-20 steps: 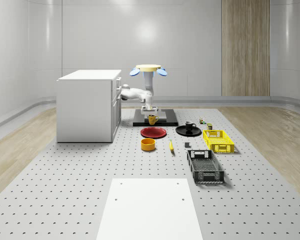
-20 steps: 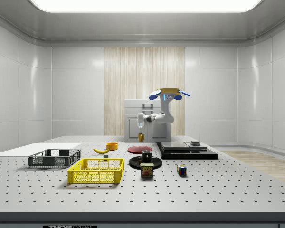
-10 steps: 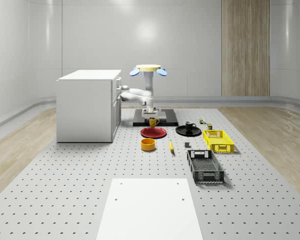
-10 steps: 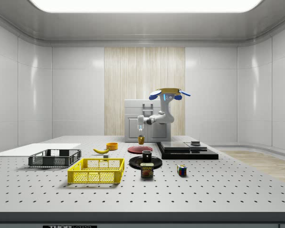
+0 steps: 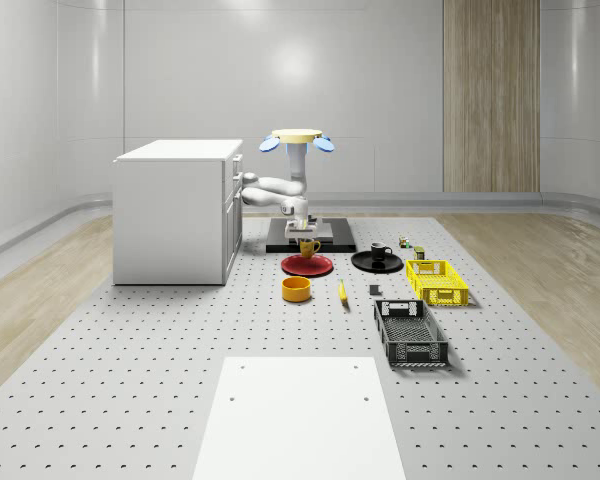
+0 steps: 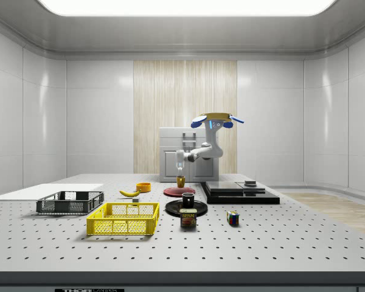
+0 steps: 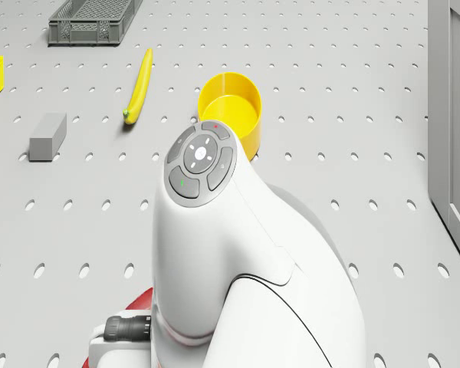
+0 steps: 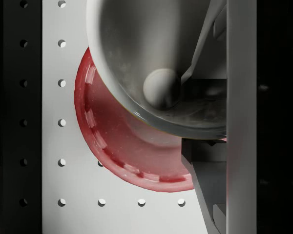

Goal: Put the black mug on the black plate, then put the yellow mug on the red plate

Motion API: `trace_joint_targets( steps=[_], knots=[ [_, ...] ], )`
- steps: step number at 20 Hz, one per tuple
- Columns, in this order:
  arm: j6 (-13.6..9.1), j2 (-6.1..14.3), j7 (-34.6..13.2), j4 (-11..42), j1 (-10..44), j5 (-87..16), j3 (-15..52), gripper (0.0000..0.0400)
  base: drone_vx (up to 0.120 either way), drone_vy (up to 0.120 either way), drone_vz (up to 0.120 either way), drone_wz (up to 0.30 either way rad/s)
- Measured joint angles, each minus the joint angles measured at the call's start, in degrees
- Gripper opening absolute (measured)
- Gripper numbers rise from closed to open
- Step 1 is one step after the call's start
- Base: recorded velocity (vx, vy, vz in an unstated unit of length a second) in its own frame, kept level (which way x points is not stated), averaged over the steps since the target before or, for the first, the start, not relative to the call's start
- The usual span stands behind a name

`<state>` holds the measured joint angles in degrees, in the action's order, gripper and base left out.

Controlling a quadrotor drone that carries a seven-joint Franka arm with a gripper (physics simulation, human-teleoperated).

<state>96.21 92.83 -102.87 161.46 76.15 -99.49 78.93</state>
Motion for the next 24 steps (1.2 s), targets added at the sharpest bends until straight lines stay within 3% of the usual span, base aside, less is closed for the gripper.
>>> trace_joint_targets(
  steps=[9, 10, 11, 13, 15, 19, 24],
  knots=[
    [0.8, -0.6, -0.3, -0.9, 0.8, -3.9, -4.0, 0.01, 0.0, 0.0, 0.0, 0.0],
    [0.8, -0.7, -0.3, -0.9, 0.9, -4.1, -4.2, 0.0124, 0.0, 0.0, 0.0, 0.0],
    [0.8, -0.8, -0.3, -1.0, 0.9, -4.3, -4.4, 0.0185, 0.0, 0.0, 0.0, 0.0],
    [0.7, -0.9, -0.2, -1.0, 0.9, -4.5, -4.5, 0.0269, 0.0, 0.0, 0.0, 0.0],
    [0.4, -1.1, -0.2, -0.8, 0.7, -3.9, -3.8, 0.0321, 0.0, 0.0, 0.0, 0.0],
    [-0.8, -1.3, -0.1, -0.2, 0.1, -1.5, -1.2, 0.0371, 0.0, 0.0, 0.0, 0.0],
    [-1.9, -1.4, 0.0, 0.3, -0.3, 1.0, 1.6, 0.0392, 0.0, 0.0, 0.0, 0.0]
  ],
)
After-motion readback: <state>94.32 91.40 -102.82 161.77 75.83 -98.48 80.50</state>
